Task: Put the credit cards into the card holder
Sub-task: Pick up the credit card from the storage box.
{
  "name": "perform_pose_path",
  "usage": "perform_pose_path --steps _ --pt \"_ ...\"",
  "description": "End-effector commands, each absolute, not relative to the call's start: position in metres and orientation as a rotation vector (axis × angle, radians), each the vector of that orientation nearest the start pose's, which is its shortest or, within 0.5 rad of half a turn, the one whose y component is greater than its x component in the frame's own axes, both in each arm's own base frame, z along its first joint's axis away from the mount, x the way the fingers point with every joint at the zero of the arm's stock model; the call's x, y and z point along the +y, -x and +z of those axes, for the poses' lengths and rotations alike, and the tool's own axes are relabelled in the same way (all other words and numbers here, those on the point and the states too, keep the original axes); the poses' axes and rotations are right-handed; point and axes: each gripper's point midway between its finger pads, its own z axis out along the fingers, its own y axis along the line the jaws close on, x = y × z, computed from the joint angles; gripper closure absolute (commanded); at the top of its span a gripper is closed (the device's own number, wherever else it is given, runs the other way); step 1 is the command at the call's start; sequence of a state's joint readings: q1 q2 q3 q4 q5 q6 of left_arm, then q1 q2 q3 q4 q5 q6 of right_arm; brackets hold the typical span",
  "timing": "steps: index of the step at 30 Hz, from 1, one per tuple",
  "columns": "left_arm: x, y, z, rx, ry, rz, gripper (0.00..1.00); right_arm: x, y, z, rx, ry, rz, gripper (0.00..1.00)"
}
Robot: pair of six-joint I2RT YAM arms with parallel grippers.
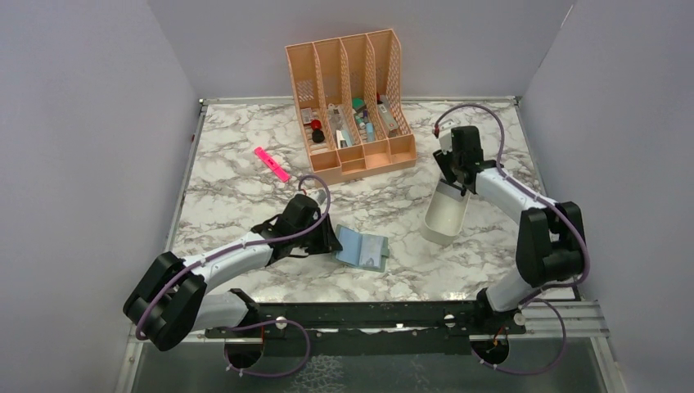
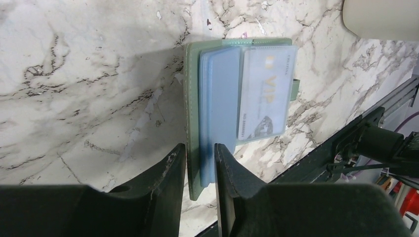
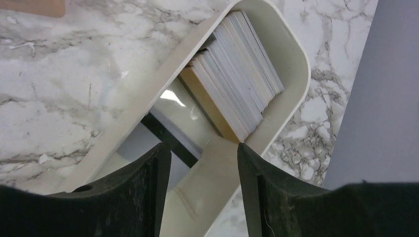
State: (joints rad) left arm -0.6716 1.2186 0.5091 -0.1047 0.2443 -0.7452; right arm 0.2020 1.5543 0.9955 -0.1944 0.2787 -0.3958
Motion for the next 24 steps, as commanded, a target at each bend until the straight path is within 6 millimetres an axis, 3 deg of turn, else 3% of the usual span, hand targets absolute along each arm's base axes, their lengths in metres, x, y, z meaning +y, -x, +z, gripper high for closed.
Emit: perform_pose_path --steps 1,12,20,24 --pt "-0.242 -0.188 0.061 2.527 -0.080 -0.952 0.69 0.013 -0.441 0.107 2.211 0.663 -0.439 0.42" --pt "-0.242 -0.189 0.053 2.554 -0.070 -0.943 0.68 -0.009 -0.480 0.086 2.192 0.812 -0.603 0.46" --pt "-0.244 -0.189 0.053 2.562 -0.078 -0.945 0.68 -0.024 -0.483 0.086 2.173 0.794 -0.698 0.53" --pt "-0.245 -0.190 0.055 2.554 -0.074 -0.951 0.68 -0.020 -0.483 0.094 2.155 0.782 -0.666 0.57"
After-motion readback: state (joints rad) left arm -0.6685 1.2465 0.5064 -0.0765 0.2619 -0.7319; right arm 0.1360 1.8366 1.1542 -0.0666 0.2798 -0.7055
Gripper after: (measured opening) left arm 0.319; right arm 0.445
